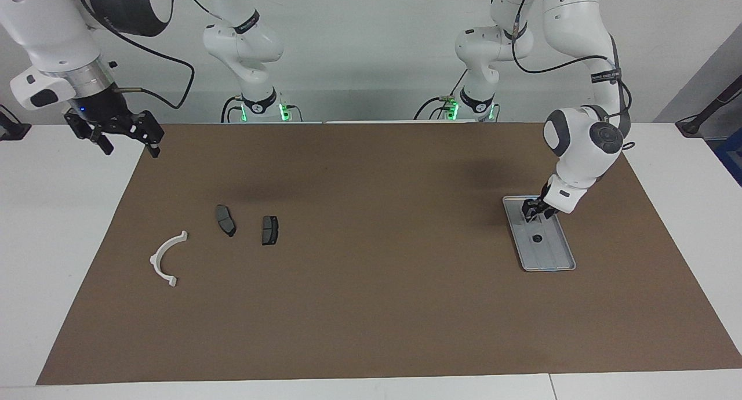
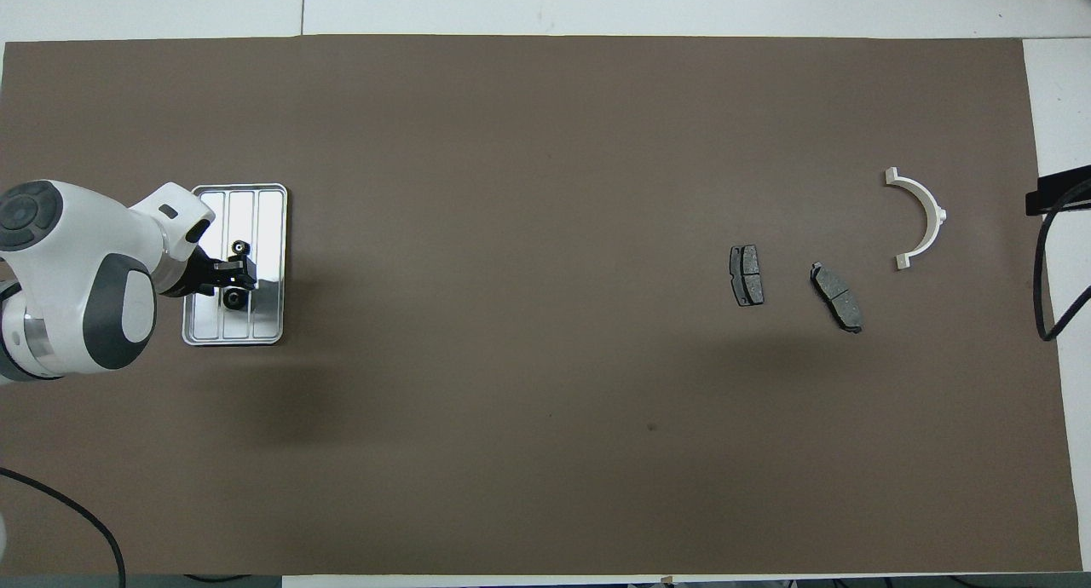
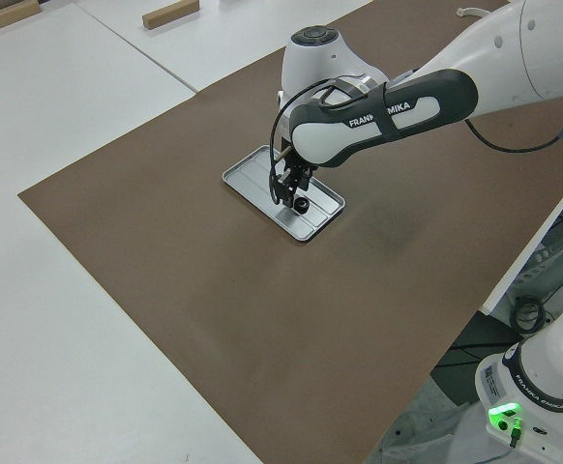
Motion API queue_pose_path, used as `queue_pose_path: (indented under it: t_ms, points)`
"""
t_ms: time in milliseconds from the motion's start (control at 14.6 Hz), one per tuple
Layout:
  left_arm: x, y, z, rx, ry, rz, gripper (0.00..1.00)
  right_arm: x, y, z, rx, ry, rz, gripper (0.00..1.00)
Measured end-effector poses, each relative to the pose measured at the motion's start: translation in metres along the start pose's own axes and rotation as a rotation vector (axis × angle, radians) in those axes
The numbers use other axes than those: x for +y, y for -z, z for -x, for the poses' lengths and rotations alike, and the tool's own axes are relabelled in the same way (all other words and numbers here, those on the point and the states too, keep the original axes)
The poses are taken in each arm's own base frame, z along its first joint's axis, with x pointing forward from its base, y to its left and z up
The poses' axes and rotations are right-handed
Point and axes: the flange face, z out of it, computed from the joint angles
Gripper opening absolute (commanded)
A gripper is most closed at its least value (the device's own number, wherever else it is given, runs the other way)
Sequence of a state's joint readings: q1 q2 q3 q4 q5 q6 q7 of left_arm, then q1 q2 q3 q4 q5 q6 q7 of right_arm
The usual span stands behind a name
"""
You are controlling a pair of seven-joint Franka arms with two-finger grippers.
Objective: Place bearing gear from tray to pile
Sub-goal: 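Lower the left gripper into the silver tray and grasp a black gear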
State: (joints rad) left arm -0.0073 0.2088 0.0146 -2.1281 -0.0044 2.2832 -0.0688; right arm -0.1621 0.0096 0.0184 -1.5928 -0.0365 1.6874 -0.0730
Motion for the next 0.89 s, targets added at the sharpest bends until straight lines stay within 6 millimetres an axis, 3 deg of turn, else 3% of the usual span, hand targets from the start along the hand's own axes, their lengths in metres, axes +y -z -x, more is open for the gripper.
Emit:
queue_pose_path:
  t_ms: [343, 893]
  points:
    - [0.0002, -0.0051, 0.0027, -0.02, -0.001, -0.001, 0.6, -0.0018, 0.0076, -0.0077, 0.068, -0.001, -0.013, 1.0]
    - [0.0, -0.0104, 0.0072, -0.043, -0.001, -0.003, 0.57, -0.0022, 0.0066, -0.0013, 0.019, -0.002, -0.017, 1.0]
